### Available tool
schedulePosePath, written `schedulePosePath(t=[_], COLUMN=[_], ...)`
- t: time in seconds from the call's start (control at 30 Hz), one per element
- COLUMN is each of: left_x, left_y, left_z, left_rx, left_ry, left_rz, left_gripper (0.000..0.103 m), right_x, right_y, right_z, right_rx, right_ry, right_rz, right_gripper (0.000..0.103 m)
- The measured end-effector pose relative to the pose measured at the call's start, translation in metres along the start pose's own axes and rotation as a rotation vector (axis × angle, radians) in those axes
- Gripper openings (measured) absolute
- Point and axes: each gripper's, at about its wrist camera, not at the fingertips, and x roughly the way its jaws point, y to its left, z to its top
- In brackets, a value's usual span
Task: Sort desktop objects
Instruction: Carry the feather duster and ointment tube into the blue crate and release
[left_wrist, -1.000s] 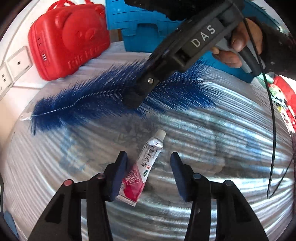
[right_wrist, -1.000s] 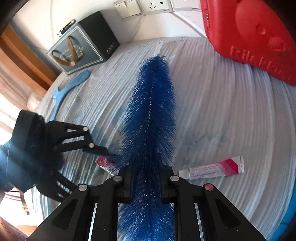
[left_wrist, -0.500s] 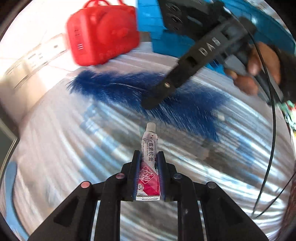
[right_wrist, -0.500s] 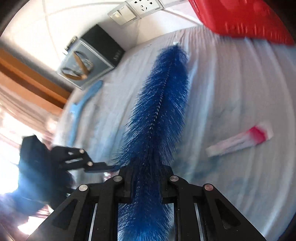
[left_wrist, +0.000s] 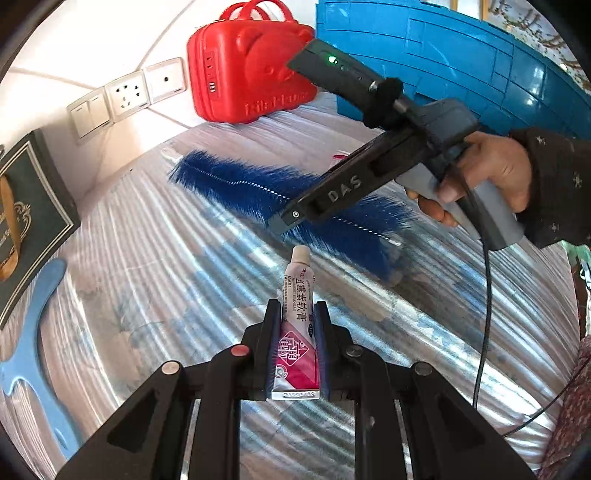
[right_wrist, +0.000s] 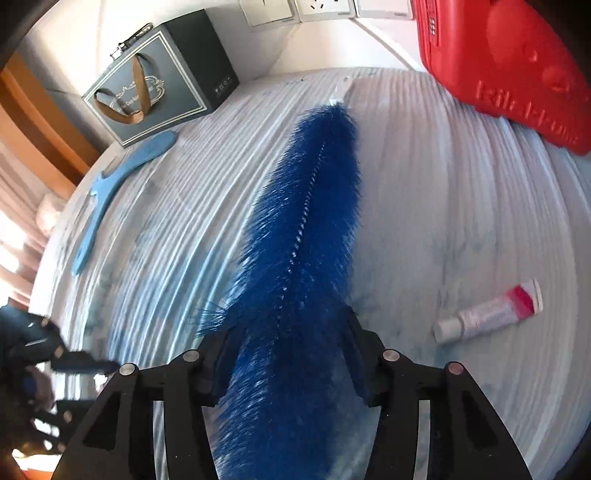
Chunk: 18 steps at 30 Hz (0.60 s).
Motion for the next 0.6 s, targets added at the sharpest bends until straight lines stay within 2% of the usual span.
schedulePosePath(t=[0.03,0.07,0.13,0.17,0.43,0.6], left_x=[-0.001,-0.003,-0.006,-0.008,-0.053,-0.087], left_y=[0.002,0.003,0.003,0.004,0.002,-0.018], left_z=[-0.002,-0.004,-0.004,-0.004,0.015,0.024], left_rx=[-0.007,-0.014,-0.02,-0.02,-0.062,-0.054], left_ry=[-0.001,-0.002,-0.002,-0.006,-0.093,-0.109], left_rz=[0.003,0.007,0.026,0.037,0.138,0.203], left_gripper=[0.017,0.017,0.017,0.017,0.017,0.017], right_x=[0.002,0.006,0.006,0.003,-0.056,-0.115], right_y=[-0.003,-0.003,-0.01,-0.011,0.019,0.036], right_z=[-0.003,-0.003,-0.001,-0.001,-0.002,-0.022], right_rx=[-0.036,-0.046,0.043,0.054,0.025,0.011], right_ry=[-0.006,-0.002,0.004,-0.011,-0.132,-0.207], right_rz=[-0.031,-0.013,0.109,0.129,0.198,0.271], right_gripper=[0.029,0.014,0.014,0.013,0.013,0.013])
